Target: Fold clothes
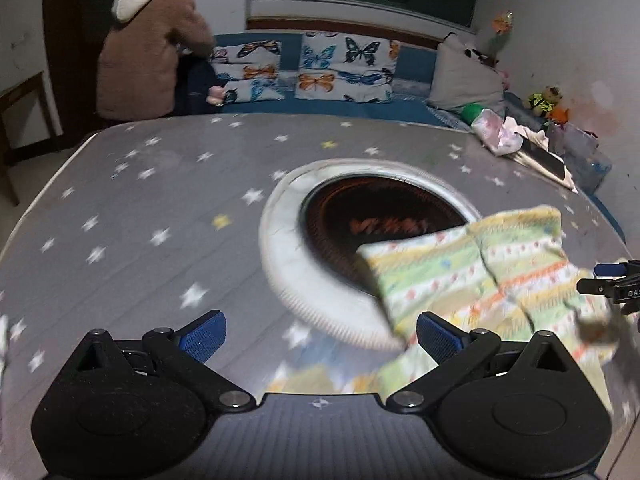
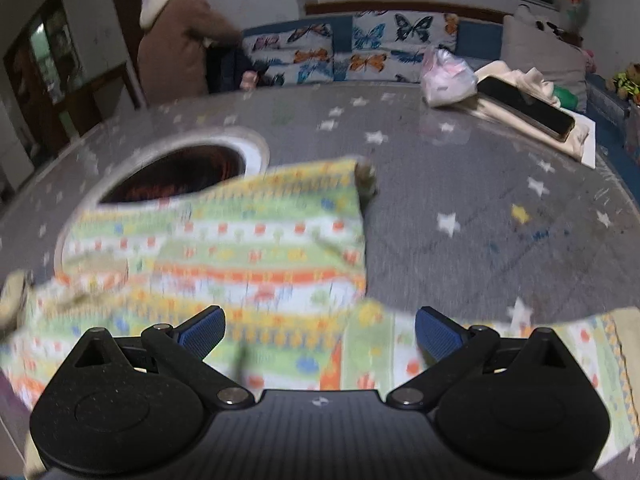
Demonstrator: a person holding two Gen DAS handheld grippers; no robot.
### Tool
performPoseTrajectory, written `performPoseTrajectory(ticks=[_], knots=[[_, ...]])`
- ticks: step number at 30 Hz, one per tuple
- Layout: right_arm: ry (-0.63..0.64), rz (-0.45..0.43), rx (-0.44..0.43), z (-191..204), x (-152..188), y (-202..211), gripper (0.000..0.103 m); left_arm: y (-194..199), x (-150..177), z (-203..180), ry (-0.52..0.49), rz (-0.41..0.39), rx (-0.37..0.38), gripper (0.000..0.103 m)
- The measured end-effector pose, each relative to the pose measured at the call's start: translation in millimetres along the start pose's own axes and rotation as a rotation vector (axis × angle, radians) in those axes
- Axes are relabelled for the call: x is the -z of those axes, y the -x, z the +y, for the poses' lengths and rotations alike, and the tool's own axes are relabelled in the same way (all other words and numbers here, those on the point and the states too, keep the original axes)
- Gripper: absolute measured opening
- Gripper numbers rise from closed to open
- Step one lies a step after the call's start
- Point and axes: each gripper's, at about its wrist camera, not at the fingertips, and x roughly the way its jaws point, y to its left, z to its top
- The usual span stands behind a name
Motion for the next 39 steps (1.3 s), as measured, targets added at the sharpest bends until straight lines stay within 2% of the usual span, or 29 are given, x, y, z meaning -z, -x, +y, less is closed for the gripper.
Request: performPoseTrajectory(ticks=[6,13,15,19,21,25,27,28,30,32,36,39], knots=[[-0.053,-0.041,-0.027,-9,-40,-10,0.098,-55,-29,-16,-0.016,0.043,0.017,0.100],[-0.137,-0.033,-0.057,-21,-77,-44,0.089,-94,-37,-17,-0.017,0.098,0.041,0.095],[-0.158,-0.016,-0.067,-23,-82,-55,0.081,-100,-37,-18,-0.019,0.112,0.059,0.085],[-0.194,0.016,-0.097,-27,-87,-74,0.077,-109,-34,-22,-0.037,0.134,0.102,0.070],[-0.203,0.035,-0.116,-27,-87,-80,0.069,-113,-32,-26,-0.054,0.139,0.121,0.050],[-0.211,0.069,-0.139,-26,-83,-89,0.061,-117,-32,-32,-0.057,0.140,0.161,0.024],[-0.213,0.077,-0.158,-24,-82,-89,0.040,-115,-33,-34,-0.060,0.125,0.181,0.013],[-0.215,0.080,-0.168,-24,-82,-89,0.037,-113,-34,-35,-0.056,0.117,0.196,0.010],[-0.213,0.081,-0.187,-22,-80,-86,0.023,-105,-35,-38,-0.060,0.087,0.233,0.008],[-0.214,0.073,-0.208,-22,-79,-81,0.015,-95,-35,-42,-0.073,0.061,0.271,0.007],[-0.202,0.043,-0.248,-20,-75,-63,0.006,-72,-32,-54,-0.108,0.021,0.347,0.005],[-0.166,0.014,-0.283,-16,-68,-42,0.004,-58,-25,-61,-0.140,0.006,0.401,0.005]])
